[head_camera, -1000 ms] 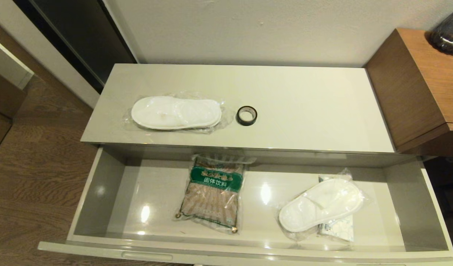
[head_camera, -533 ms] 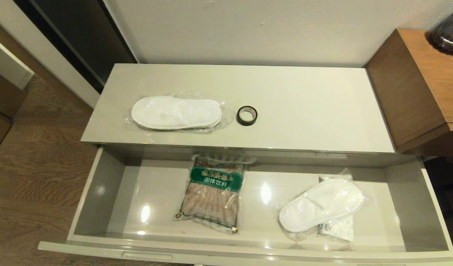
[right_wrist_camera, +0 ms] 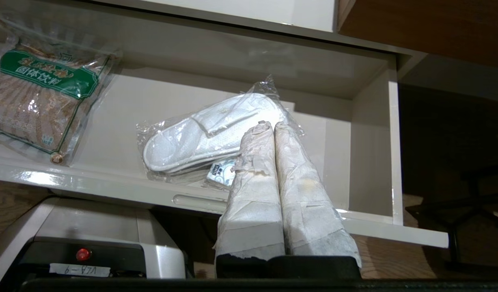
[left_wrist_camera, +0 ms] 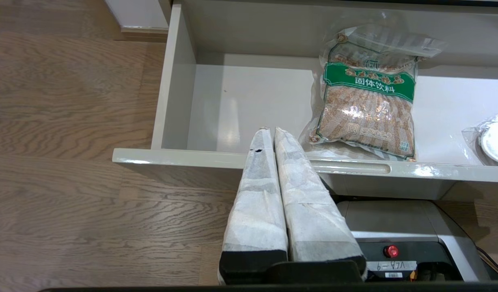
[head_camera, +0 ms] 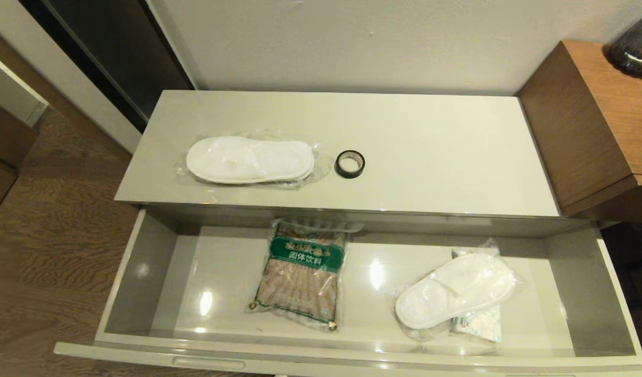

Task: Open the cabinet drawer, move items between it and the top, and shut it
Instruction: Pick up the disposable slippers on the table

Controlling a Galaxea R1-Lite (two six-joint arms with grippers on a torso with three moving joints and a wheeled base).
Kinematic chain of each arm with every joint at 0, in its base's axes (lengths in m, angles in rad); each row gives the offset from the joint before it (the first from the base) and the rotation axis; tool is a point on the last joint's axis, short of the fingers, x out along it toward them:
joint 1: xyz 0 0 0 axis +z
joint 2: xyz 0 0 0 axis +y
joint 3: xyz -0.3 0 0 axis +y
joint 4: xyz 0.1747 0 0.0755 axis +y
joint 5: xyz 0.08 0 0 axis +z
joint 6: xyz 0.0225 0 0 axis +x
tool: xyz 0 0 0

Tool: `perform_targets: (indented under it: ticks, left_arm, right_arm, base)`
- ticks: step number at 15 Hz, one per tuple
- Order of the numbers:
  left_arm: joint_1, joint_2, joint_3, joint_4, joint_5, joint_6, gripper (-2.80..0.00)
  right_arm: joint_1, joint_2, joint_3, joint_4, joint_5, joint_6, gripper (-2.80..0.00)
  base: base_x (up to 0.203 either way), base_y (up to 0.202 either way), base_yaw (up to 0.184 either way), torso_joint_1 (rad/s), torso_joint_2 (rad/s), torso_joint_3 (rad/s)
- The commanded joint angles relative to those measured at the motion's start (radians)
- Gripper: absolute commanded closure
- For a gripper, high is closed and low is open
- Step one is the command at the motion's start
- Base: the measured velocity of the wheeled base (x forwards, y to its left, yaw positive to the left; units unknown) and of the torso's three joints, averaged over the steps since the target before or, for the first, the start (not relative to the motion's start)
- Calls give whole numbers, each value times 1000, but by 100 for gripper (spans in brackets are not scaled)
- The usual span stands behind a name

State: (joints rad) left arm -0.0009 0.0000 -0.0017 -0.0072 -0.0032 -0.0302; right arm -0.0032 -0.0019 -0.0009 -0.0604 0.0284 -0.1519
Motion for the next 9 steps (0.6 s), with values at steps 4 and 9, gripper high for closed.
perform_targets:
  ticks: [4,9]
  left_arm:
    - [-1,0,0,0,0,0,0]
    - [-1,0,0,0,0,0,0]
  right_arm:
    - [0,2,1,1,1,-1,0]
    - [0,2,1,1,1,0,0]
  base:
    - [0,0,0,0,0,0]
    - [0,0,0,0,0,0]
